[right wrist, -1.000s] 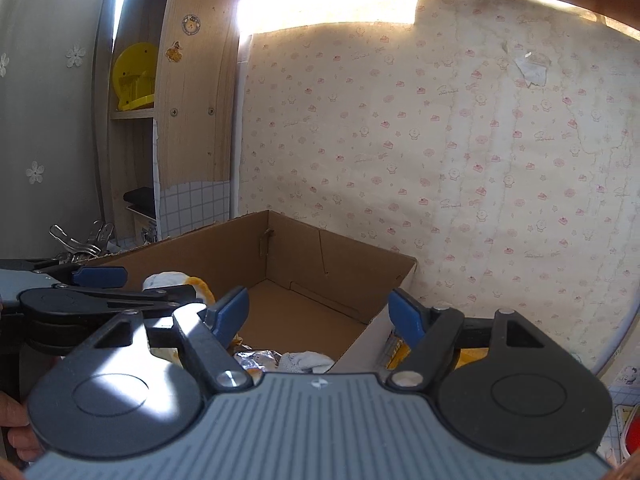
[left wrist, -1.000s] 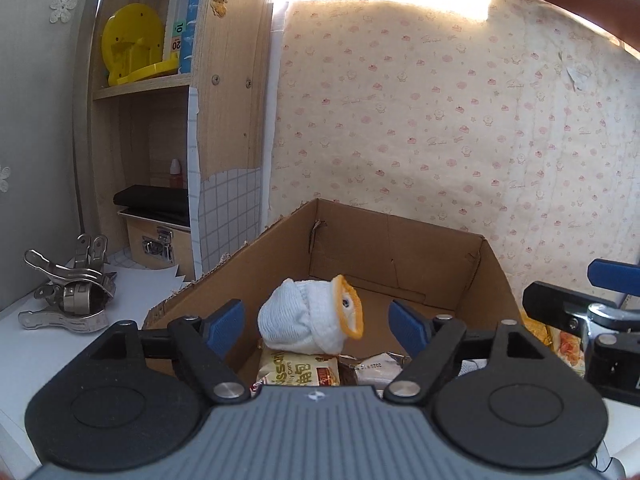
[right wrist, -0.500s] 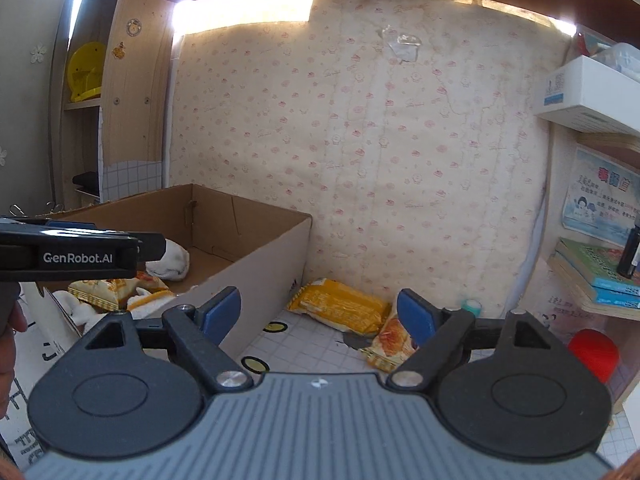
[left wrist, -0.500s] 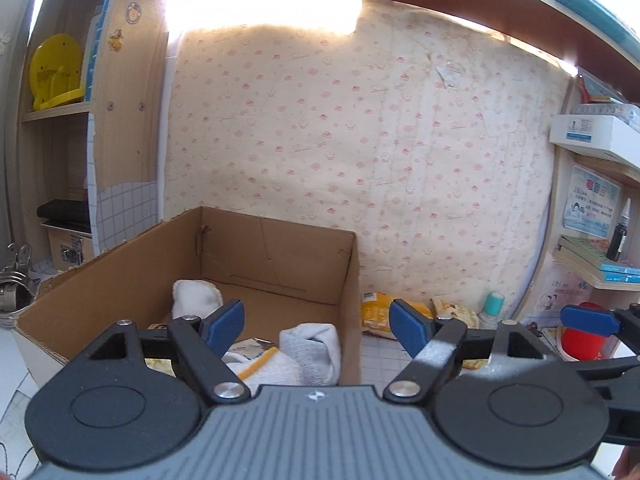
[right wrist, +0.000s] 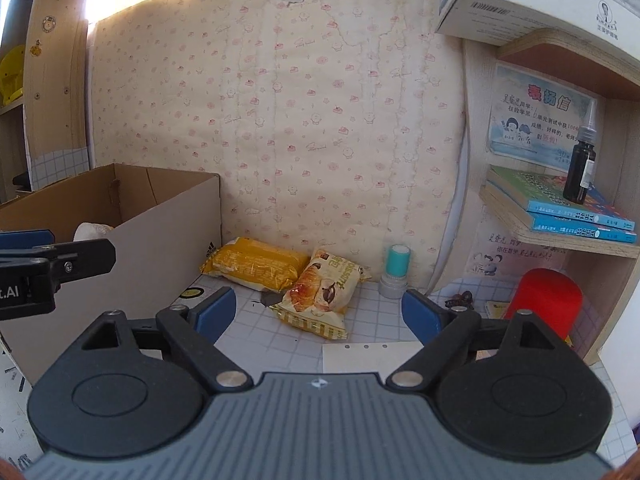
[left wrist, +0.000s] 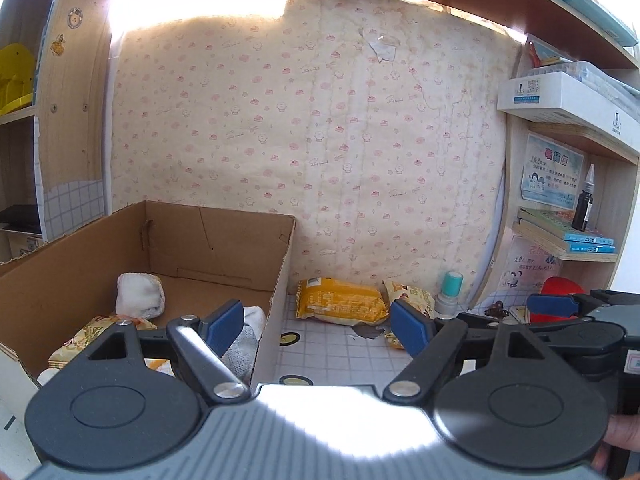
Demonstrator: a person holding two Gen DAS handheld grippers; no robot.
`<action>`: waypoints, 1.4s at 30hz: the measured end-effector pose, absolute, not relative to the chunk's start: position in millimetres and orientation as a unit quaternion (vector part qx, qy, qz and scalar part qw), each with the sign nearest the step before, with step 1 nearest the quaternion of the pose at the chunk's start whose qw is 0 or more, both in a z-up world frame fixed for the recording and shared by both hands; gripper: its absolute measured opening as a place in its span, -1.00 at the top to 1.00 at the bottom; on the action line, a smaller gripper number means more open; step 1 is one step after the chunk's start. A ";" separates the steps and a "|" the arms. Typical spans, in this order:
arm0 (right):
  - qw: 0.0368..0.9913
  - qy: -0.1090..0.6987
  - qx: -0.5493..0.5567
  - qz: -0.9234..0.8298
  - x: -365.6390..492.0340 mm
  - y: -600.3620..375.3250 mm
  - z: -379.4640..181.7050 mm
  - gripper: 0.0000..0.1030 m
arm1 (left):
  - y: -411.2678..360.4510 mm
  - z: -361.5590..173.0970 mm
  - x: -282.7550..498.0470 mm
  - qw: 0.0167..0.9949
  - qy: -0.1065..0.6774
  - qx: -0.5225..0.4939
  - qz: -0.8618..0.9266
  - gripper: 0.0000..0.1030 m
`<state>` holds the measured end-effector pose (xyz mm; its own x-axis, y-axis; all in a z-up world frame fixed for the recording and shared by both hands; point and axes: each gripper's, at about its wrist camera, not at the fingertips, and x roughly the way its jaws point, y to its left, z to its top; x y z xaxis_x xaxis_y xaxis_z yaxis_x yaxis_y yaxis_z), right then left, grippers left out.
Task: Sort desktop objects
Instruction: 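Move the left tool to the yellow snack bag while the right tool approaches a croissant packet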
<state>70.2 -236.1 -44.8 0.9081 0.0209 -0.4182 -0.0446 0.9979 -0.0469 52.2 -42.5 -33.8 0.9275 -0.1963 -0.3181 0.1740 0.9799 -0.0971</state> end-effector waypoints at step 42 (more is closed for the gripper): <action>0.968 0.248 -0.006 -0.027 137.8 -250.2 -61.1 -0.93 | -58.8 -35.2 61.5 0.990 0.115 -0.036 -0.077 -0.81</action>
<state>137.8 -250.2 -61.1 0.8750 -0.0558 -0.4808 0.0494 0.9984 -0.0259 61.5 -58.8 -35.2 0.9616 -0.1608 -0.2222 0.1442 0.9855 -0.0894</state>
